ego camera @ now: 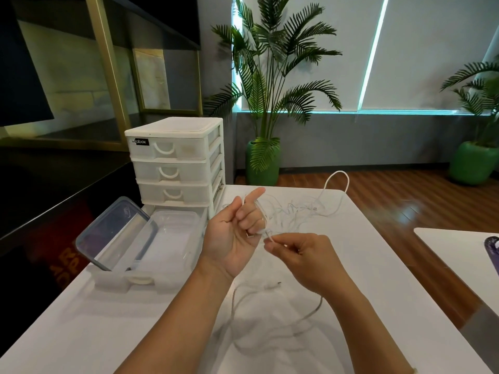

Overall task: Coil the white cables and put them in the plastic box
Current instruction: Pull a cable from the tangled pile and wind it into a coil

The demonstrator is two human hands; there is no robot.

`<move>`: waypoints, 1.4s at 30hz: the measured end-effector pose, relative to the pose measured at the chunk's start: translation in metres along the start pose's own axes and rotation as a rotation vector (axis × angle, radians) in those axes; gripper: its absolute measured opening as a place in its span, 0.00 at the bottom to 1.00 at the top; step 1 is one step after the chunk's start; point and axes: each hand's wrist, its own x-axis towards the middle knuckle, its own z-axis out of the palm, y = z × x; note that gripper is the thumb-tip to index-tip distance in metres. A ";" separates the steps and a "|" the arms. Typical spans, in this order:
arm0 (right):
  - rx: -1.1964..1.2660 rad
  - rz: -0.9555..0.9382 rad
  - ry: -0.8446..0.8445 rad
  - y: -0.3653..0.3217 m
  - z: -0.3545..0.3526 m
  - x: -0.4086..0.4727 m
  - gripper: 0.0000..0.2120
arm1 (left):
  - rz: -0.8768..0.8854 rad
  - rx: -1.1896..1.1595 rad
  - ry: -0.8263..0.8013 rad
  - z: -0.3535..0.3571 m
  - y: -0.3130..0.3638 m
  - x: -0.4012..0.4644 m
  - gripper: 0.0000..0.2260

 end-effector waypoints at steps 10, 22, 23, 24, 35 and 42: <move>-0.161 0.020 -0.046 -0.005 -0.005 -0.001 0.06 | 0.249 1.479 0.036 -0.012 -0.016 0.004 0.13; -0.129 0.065 0.031 -0.002 -0.024 0.000 0.02 | -0.232 1.439 -0.152 -0.010 -0.009 -0.006 0.18; -0.111 0.066 0.036 -0.003 -0.024 0.000 0.02 | -0.267 1.348 -0.173 -0.010 -0.008 -0.006 0.19; -0.099 0.067 0.040 -0.003 -0.025 0.000 0.03 | -0.309 1.238 -0.192 -0.010 -0.007 -0.006 0.18; 0.508 0.274 0.031 -0.016 -0.017 0.000 0.13 | -0.431 0.606 -0.386 -0.005 -0.007 -0.007 0.14; 0.565 0.460 0.143 -0.018 -0.015 0.003 0.16 | -0.135 1.116 -0.191 -0.003 -0.020 -0.004 0.06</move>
